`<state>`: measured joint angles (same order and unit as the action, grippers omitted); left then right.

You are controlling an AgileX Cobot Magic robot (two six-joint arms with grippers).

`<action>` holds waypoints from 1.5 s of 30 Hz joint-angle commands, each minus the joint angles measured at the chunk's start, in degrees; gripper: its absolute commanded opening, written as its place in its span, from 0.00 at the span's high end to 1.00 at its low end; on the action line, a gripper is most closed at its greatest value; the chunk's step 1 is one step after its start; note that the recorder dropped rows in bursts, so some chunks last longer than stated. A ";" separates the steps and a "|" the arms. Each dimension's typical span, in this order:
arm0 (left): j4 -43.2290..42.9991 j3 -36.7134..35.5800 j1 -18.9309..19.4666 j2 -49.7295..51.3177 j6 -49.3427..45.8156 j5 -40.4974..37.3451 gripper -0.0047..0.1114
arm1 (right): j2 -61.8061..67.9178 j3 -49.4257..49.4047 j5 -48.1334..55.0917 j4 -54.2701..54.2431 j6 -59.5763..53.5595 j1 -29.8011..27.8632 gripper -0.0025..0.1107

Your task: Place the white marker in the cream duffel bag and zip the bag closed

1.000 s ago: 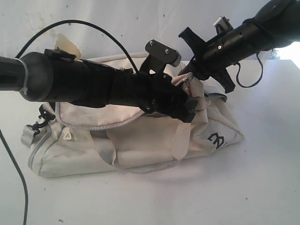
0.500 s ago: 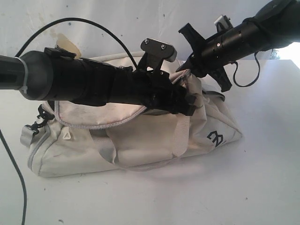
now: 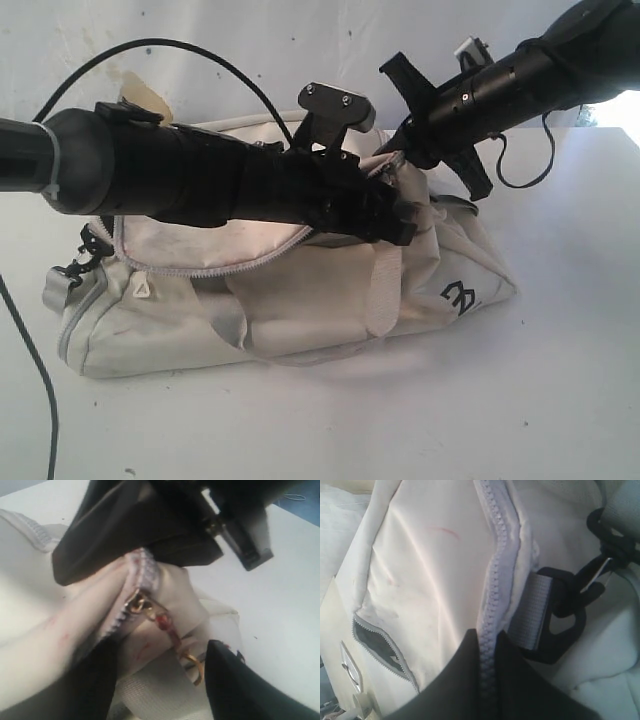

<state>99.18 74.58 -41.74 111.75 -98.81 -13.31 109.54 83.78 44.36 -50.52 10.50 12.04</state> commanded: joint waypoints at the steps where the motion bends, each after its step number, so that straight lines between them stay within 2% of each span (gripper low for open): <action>1: 0.76 0.15 -0.05 -0.33 4.50 1.24 0.47 | -0.04 0.18 0.56 -1.04 -0.65 -0.05 0.98; 4: 0.55 0.15 -0.05 -0.33 5.19 -4.99 0.47 | -0.04 0.18 0.88 -0.92 -1.80 -0.05 0.98; 20: 0.77 2.23 0.44 1.65 6.02 -4.48 0.49 | -0.04 0.18 0.81 -1.07 -1.78 -0.05 0.98; 22: 0.77 2.22 0.44 1.65 6.12 -3.24 0.56 | -0.04 0.18 0.81 -1.25 -1.78 -0.05 0.98; 25: 0.77 2.22 0.44 1.65 6.12 -0.03 0.72 | -0.04 0.18 0.81 -0.84 -2.40 -0.05 0.98; 31: 0.77 2.22 0.44 1.65 5.65 -0.42 0.94 | -0.04 0.18 1.24 -0.84 -2.71 -0.05 0.98; 34: 0.77 2.22 0.44 1.51 5.52 -2.80 0.96 | -0.04 0.18 1.37 -0.58 -2.71 -0.05 0.98; 39: -8.72 2.22 0.44 1.52 9.63 -8.61 0.96 | -0.04 0.18 1.21 0.03 -2.71 -0.05 0.98; 45: -26.94 2.22 0.59 0.30 21.09 -10.87 0.96 | -0.04 0.18 0.95 1.49 -2.71 -0.05 0.98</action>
<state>81.02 76.81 -41.16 113.32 -82.57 -20.30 109.63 83.78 45.80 -48.33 8.43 12.04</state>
